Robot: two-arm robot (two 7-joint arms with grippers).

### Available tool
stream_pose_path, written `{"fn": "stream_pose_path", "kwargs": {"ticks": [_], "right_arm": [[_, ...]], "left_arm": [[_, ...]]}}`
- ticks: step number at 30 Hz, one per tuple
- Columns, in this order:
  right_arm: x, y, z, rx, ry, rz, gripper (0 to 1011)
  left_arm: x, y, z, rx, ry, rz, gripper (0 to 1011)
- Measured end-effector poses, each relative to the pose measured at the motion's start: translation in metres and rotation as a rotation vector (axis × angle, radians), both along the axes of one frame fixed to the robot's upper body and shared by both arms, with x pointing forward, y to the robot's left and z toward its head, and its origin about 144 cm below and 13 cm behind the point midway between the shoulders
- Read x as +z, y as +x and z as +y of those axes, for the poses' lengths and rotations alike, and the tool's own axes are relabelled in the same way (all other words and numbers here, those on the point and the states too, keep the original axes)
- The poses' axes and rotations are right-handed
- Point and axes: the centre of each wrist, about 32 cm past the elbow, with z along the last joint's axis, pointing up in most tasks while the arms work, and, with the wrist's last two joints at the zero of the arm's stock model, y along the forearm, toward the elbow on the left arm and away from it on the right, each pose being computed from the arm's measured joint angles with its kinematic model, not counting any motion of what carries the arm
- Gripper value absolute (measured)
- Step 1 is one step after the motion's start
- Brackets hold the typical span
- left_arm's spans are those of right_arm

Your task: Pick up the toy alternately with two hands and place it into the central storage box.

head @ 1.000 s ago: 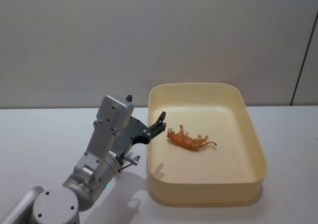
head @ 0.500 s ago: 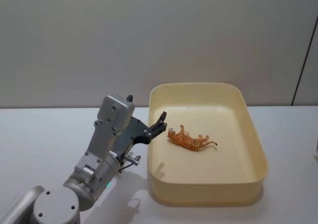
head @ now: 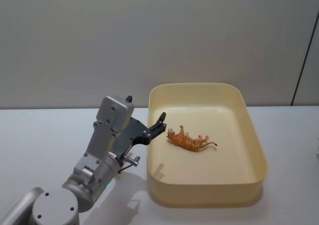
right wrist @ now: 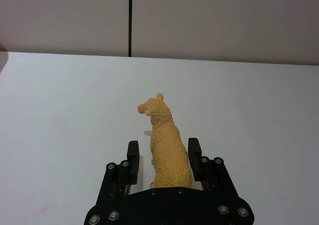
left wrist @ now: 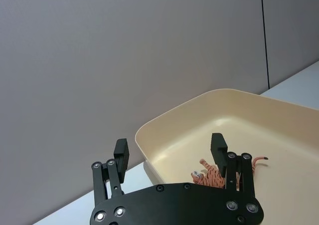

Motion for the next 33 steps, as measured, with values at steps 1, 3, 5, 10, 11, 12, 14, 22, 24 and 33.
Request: {"fn": "stream_pose_path", "kwargs": {"ticks": [1, 3, 5, 10, 11, 12, 14, 22, 24, 33], "right_arm": [[0.000, 0.000, 0.000, 0.000, 0.000, 0.001, 597], [-0.001, 0.001, 0.000, 0.001, -0.001, 0.002, 538], [-0.001, 0.001, 0.001, 0.001, -0.001, 0.003, 479], [-0.001, 0.002, 0.001, 0.003, -0.001, 0.002, 350], [-0.001, 0.002, 0.001, 0.003, 0.000, 0.001, 350], [-0.001, 0.002, 0.002, 0.007, 0.001, -0.004, 350], [0.001, 0.001, 0.003, 0.013, 0.004, -0.012, 350], [0.013, 0.000, 0.013, 0.073, 0.045, -0.073, 350], [0.018, 0.000, 0.018, 0.099, 0.060, -0.096, 350], [0.044, 0.003, 0.039, 0.215, 0.117, -0.186, 350]], "left_arm": [[0.000, 0.000, 0.000, 0.000, 0.000, 0.000, 1001], [0.000, 0.000, 0.000, 0.000, 0.000, 0.000, 1001], [0.000, 0.000, 0.000, 0.000, 0.000, 0.000, 1001], [0.000, 0.000, 0.000, 0.000, 0.000, 0.000, 1001], [0.000, 0.000, 0.000, 0.000, 0.000, 0.000, 1001], [0.000, 0.000, 0.000, 0.000, 0.000, 0.000, 1001], [0.000, 0.000, 0.000, 0.000, 0.000, 0.000, 1001], [0.000, 0.000, 0.000, 0.000, 0.000, 0.000, 1001], [0.000, 0.000, 0.000, 0.000, 0.000, 0.000, 1001], [0.000, 0.000, 0.000, 0.000, 0.000, 0.000, 1001]]}}
